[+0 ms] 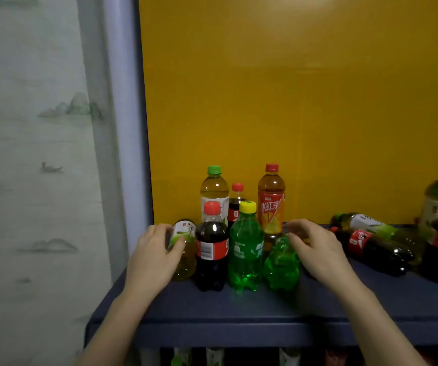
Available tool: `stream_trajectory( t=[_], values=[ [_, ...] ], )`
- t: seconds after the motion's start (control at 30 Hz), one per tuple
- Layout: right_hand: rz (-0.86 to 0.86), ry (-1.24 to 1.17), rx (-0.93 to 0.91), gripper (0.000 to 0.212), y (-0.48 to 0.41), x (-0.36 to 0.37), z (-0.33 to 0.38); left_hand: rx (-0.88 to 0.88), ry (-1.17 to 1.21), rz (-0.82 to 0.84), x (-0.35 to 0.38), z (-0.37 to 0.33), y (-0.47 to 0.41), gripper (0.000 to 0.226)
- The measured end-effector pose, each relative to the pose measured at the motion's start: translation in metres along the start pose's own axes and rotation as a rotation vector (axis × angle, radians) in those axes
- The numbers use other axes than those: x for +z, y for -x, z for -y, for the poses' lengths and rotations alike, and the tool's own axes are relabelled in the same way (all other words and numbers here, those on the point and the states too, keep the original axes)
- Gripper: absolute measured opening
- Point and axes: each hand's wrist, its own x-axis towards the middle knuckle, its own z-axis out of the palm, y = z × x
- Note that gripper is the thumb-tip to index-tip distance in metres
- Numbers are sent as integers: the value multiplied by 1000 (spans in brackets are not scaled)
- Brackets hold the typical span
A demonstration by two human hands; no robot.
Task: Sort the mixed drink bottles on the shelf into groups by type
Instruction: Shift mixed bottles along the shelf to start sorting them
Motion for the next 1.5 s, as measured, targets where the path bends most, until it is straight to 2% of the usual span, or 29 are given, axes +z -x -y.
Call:
stream_trajectory(
  t=[0.07, 0.2, 0.33, 0.4, 0.5, 0.6, 0.7, 0.8, 0.93, 1.07, 1.27, 1.37, 1.5],
  values=[
    [55, 99, 71, 27, -14, 3, -5, -80, -70, 76, 9, 5, -16, 37],
    [216, 273, 189, 41, -35, 14, -11, -258, -146, 342, 27, 17, -51, 51],
    [303, 439, 244, 60, -44, 25, -11, -354, -205, 526, 36, 20, -77, 59],
    [344, 494, 289, 65, -48, 27, -7, -423, -159, 594, 37, 18, -83, 59],
    [431, 512, 356, 66, -51, 27, -5, -554, 30, 667, 38, 19, -87, 55],
    [516, 408, 499, 74, -54, 29, -4, -589, 121, 679, 39, 25, -87, 56],
    [543, 281, 604, 86, -53, 30, -5, -587, 183, 645, 43, 31, -87, 57],
    [510, 252, 605, 87, -48, 31, -10, -591, 247, 606, 45, 38, -84, 54],
    [398, 185, 501, 80, -35, 28, -14, -557, 367, 560, 41, 45, -79, 53],
    [185, 105, 358, 78, -20, 31, -13, -396, 405, 431, 37, 41, -66, 36],
    [-84, -33, 145, 86, -7, 33, -8, -174, 307, 126, 26, 36, -48, 58],
    [-157, -68, 106, 89, -2, 37, -7, -49, 310, 71, 20, 35, -39, 69],
    [-202, -71, 66, 92, 1, 41, -7, 17, 310, 44, 19, 36, -28, 75]
  ],
)
